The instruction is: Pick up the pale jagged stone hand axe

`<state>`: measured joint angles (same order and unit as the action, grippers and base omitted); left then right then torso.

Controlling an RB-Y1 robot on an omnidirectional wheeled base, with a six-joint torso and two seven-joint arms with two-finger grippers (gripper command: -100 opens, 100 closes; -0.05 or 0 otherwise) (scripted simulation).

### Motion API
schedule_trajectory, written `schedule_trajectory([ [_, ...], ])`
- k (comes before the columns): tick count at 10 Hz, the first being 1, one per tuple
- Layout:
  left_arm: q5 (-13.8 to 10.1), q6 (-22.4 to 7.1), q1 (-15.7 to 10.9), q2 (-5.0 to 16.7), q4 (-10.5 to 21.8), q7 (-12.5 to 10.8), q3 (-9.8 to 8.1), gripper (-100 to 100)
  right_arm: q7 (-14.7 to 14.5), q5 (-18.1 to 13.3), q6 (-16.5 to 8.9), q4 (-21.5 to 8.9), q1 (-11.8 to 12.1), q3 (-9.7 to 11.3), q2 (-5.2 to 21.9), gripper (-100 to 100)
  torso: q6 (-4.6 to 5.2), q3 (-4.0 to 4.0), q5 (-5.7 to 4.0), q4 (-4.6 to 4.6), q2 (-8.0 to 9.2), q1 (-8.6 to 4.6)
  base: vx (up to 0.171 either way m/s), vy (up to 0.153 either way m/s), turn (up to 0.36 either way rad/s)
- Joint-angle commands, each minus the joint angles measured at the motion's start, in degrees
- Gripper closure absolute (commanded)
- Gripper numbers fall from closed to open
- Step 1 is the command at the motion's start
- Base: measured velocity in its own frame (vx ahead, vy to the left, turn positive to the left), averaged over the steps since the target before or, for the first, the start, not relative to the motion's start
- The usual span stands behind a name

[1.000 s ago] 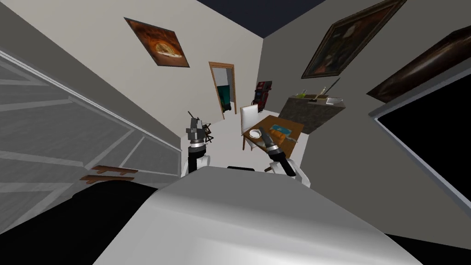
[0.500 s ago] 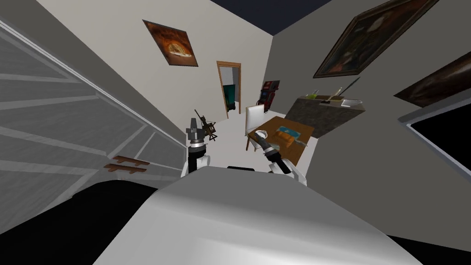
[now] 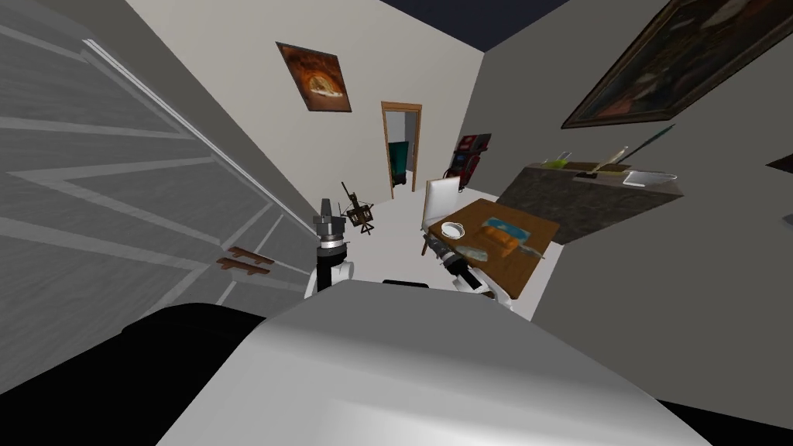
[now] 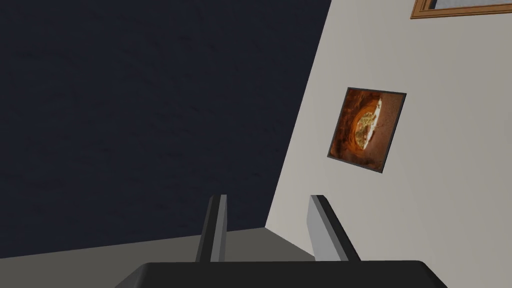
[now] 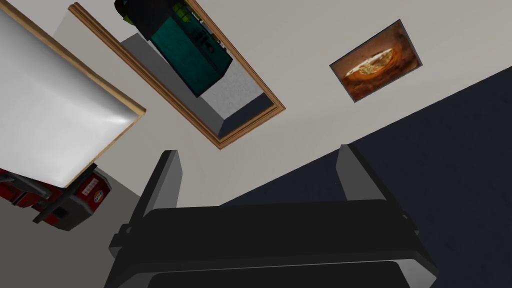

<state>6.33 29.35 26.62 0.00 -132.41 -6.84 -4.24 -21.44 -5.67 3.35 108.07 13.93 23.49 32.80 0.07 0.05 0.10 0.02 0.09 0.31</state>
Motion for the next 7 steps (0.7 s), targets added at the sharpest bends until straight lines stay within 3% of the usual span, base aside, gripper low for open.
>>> schedule_trajectory([
  [1,0.0,0.0,0.0,0.0,0.0,0.0,0.00,0,-2.0,0.2,-1.9,-2.9,0.2,2.2,2.9,-100,0.00,0.00,0.00,0.00,0.00,0.00,0.029,0.086,0.178],
  [2,0.0,0.0,0.0,0.0,0.0,0.0,0.00,0,-3.8,0.2,-3.8,-4.4,-0.2,4.1,4.3,-100,-0.02,0.00,-0.02,0.00,-0.01,-0.06,0.047,0.100,0.352],
  [4,0.0,0.0,0.0,0.0,0.0,0.0,0.00,0,-3.8,0.2,-3.9,-5.5,-0.2,4.3,4.9,-100,0.02,-0.03,-0.03,-0.01,-0.05,-0.13,0.030,0.049,0.047],
  [5,0.0,0.0,0.0,0.0,0.0,0.0,-0.01,0,-5.6,0.3,-5.8,-7.6,-0.6,6.4,6.9,-100,0.02,0.02,-0.06,0.01,0.03,-0.26,0.020,0.046,0.240],
  [6,0.0,0.0,0.0,0.0,0.0,0.0,0.00,0,-5.6,0.3,-5.8,-8.0,-0.6,6.4,6.9,-100,-0.03,0.02,-0.06,0.01,0.03,-0.23,0.020,0.039,0.097],
  [7,0.0,0.0,0.0,0.0,0.0,0.0,-0.01,0,-7.4,0.3,-7.7,-10.4,-0.9,8.5,8.8,-100,0.02,0.02,-0.06,0.01,0.04,-0.26,0.025,0.054,0.150],
])
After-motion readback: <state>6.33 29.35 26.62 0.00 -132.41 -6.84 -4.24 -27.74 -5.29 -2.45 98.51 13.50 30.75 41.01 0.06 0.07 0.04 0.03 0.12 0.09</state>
